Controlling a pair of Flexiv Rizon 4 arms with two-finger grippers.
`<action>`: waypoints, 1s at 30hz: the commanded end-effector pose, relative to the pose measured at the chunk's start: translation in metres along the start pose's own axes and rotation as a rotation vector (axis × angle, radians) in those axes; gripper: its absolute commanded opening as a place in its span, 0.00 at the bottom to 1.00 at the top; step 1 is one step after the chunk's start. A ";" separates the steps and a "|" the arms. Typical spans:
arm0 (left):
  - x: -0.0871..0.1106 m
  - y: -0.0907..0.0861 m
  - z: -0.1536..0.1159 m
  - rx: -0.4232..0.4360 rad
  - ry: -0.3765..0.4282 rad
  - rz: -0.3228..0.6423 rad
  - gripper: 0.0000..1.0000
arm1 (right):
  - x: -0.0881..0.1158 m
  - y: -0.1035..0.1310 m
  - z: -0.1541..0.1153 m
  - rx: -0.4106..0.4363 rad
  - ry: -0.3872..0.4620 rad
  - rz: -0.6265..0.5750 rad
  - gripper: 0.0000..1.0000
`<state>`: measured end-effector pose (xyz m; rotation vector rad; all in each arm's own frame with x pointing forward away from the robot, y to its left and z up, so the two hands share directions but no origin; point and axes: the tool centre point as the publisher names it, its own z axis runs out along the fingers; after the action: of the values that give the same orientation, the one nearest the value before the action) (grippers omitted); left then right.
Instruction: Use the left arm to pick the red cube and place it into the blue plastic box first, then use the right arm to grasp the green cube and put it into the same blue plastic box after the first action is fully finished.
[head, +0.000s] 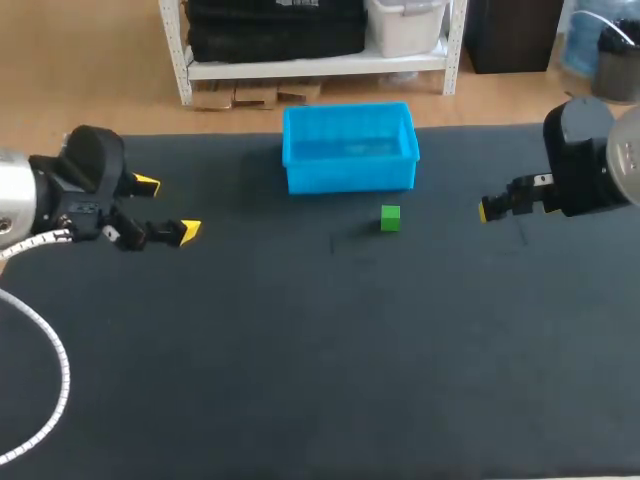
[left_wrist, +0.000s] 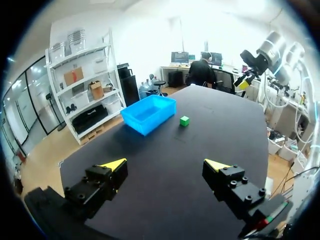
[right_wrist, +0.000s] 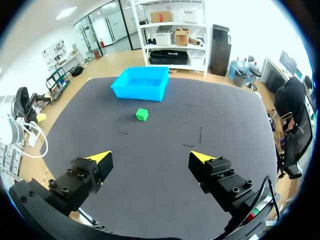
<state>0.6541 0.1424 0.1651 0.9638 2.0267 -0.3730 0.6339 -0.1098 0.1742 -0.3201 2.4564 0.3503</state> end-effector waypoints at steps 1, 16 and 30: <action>0.003 -0.004 0.007 -0.035 0.093 -0.015 1.00 | 0.002 0.000 0.000 0.003 -0.005 0.001 1.00; 0.009 -0.005 0.006 -0.012 0.109 -0.055 1.00 | 0.002 0.000 0.000 0.003 -0.005 0.001 1.00; 0.009 -0.005 0.006 -0.012 0.109 -0.055 1.00 | -0.012 -0.004 0.019 0.024 0.086 0.060 1.00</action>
<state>0.6496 0.1432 0.1529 0.9423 2.1421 -0.3574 0.6378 -0.1157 0.1692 -0.2541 2.4821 0.3591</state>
